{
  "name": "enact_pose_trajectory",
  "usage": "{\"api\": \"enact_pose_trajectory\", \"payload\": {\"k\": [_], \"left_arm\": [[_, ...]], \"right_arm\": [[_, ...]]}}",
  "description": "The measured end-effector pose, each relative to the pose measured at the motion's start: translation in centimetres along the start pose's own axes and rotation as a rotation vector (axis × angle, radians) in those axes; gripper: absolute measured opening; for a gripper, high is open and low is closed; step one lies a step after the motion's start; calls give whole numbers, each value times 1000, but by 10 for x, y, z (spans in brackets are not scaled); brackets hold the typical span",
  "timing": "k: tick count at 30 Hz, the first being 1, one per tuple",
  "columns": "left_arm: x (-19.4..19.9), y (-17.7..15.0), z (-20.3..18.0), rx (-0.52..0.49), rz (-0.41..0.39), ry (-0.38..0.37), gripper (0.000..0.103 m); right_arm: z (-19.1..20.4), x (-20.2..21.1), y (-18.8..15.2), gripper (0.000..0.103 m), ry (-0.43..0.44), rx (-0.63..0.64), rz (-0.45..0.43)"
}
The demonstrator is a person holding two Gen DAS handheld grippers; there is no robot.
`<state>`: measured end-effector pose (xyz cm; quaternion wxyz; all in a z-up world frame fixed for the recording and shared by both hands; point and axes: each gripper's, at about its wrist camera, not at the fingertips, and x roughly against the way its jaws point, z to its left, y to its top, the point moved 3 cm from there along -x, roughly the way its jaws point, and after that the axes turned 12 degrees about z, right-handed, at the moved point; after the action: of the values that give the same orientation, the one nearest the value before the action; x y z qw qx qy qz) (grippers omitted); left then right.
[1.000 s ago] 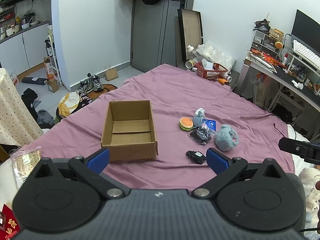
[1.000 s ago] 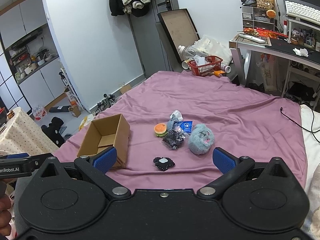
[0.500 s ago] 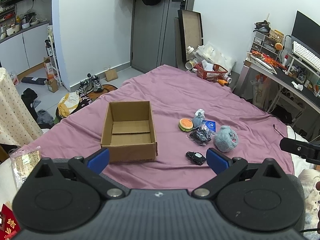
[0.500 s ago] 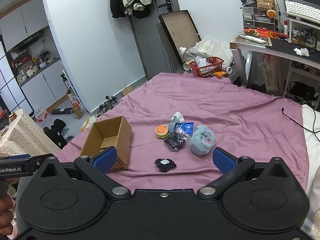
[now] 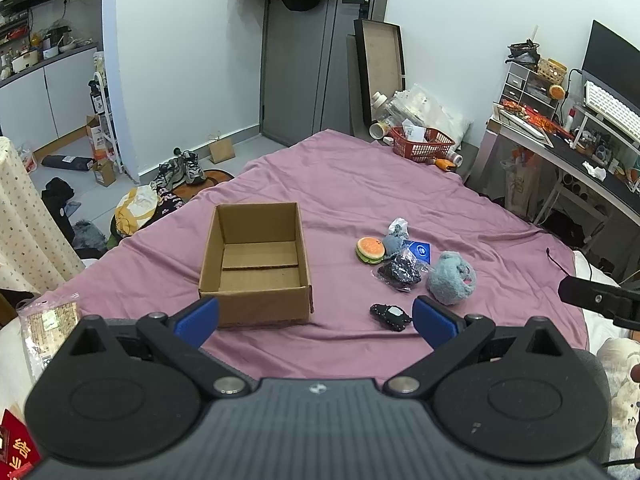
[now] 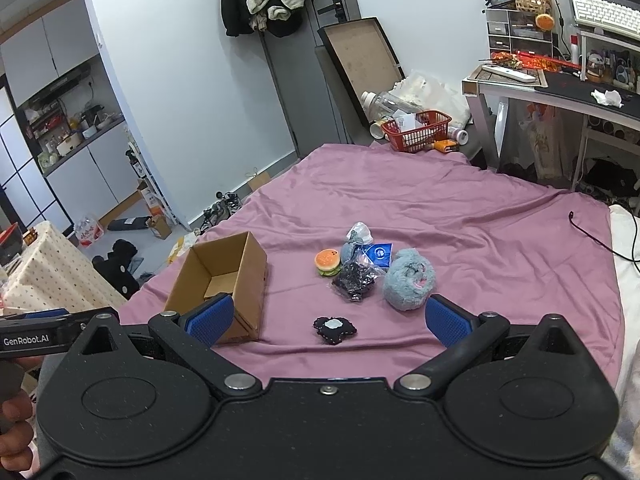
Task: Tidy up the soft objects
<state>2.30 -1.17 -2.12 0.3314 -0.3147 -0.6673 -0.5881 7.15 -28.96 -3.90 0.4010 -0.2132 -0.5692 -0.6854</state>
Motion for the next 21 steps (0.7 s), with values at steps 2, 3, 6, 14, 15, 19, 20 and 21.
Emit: {"api": "enact_pose_trajectory", "payload": {"k": [2,3,6,14,15,19,20,21], "left_arm": [[0,1,0,0,2,-3,102],[-1,1,0,0,2,-3,102],[-3,4,-3,-5,4,1,102],[-14,5,-5,-2,22,8,102],[-15,5,-5,-1,24,10,102],[-18,4,-5,0,29,16,102],[-18,3,-5,-1,30,17,102],[-19,3,-4,-3,32,17,102]], "right_arm": [[-2,-2,1,103,3,-3,2],[-3,-3,1,103,4,-3,5],[-4,-6,0,103,7,-5,9],[-6,-11,0,103,17,-8,20],[-6,-12,0,103,19,-7,20],[-6,-12,0,103,23,-3,23],[-6,-13,0,103,23,-3,23],[-6,-13,-1,103,23,-4,23]]}}
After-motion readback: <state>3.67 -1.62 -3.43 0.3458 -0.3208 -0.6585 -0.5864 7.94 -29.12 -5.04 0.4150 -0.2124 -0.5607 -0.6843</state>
